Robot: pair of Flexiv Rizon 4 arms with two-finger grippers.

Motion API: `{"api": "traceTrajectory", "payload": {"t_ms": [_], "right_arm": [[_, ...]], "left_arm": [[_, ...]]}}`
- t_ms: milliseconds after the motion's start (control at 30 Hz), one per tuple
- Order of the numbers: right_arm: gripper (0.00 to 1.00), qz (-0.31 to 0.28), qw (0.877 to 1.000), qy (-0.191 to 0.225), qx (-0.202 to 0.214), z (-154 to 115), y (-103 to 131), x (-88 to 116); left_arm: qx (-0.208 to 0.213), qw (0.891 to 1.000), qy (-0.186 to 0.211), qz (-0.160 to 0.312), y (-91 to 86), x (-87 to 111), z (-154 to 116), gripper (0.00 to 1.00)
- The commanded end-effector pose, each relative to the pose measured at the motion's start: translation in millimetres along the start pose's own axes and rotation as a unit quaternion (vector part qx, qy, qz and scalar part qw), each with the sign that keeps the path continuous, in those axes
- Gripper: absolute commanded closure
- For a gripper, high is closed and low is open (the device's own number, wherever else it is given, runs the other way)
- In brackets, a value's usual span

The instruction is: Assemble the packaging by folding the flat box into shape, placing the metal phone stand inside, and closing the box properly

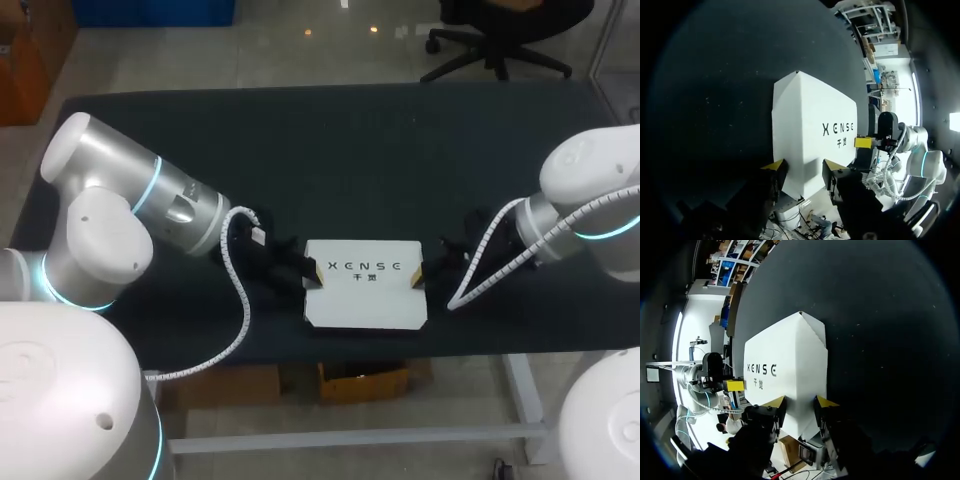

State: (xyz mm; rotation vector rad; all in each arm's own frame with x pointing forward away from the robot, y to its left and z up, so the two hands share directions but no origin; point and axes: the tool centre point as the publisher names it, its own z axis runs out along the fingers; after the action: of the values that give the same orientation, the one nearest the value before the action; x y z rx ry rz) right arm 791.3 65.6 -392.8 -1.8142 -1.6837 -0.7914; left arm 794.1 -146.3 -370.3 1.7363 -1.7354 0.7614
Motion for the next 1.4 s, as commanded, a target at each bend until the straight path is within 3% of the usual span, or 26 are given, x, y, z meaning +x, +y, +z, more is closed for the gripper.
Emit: {"api": "traceTrajectory", "payload": {"t_ms": [33,400,733,1400], "right_arm": [[0.65,-0.002,1.000,0.020,0.002,5.1,0.0,1.7],[0.65,-0.003,1.000,0.024,0.005,4.1,2.8,6.0],[0.65,-0.005,1.000,0.025,0.008,2.7,6.1,10.3],[0.66,0.009,1.000,0.020,0.017,7.2,9.4,2.2]], "left_arm": [[-0.001,1.000,0.011,0.003,-1.0,4.5,8.2,0.53],[-0.022,1.000,0.021,-0.010,-1.2,6.4,8.1,0.53],[-0.038,0.999,-0.010,-0.018,0.0,7.3,11.1,0.52],[-0.023,0.999,-0.036,-0.010,5.6,-6.7,8.8,0.52]]}}
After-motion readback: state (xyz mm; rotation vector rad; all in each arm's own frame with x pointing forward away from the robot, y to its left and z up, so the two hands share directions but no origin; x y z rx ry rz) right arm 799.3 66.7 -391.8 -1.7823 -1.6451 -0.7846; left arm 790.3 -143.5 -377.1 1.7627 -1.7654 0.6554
